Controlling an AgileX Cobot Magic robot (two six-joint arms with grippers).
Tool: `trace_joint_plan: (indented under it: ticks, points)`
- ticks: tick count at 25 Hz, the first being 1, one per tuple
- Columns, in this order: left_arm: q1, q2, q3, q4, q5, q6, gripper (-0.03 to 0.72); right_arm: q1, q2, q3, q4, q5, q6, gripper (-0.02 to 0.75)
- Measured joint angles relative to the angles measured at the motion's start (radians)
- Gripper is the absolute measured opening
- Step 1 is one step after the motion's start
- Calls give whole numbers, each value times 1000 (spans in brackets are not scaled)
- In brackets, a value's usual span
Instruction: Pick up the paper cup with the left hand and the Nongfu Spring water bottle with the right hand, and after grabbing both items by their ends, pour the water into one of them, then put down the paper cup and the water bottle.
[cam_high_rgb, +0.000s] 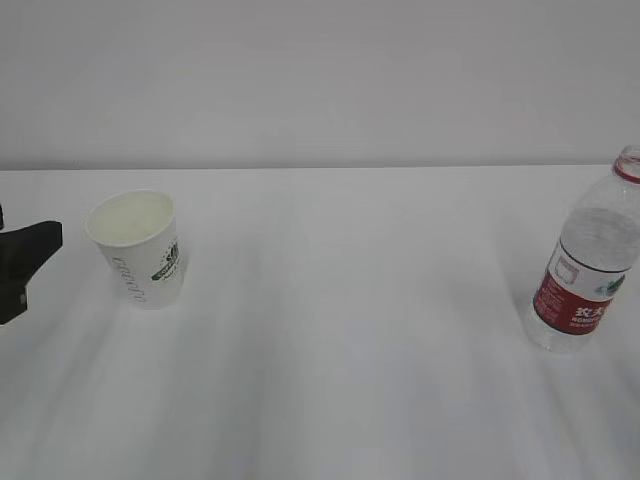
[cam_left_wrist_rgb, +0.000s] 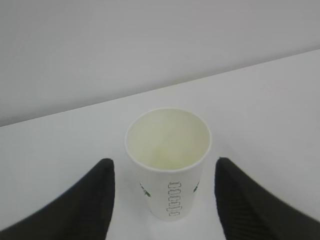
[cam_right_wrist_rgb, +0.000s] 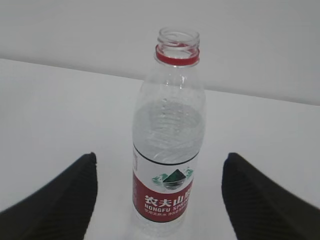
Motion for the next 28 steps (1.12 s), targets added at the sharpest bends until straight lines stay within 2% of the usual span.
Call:
trace_joint_plan:
  ticks: [7, 18, 28]
  points:
    - [0, 53, 0, 0, -42, 0, 463, 0, 143, 0, 0, -91, 0, 586]
    - [0, 131, 0, 0, -101, 0, 462, 0, 463, 2, -4, -400, 51, 586]
    - [0, 214, 168, 0, -375, 0, 461, 0, 640, 2, -5, -557, 54, 586]
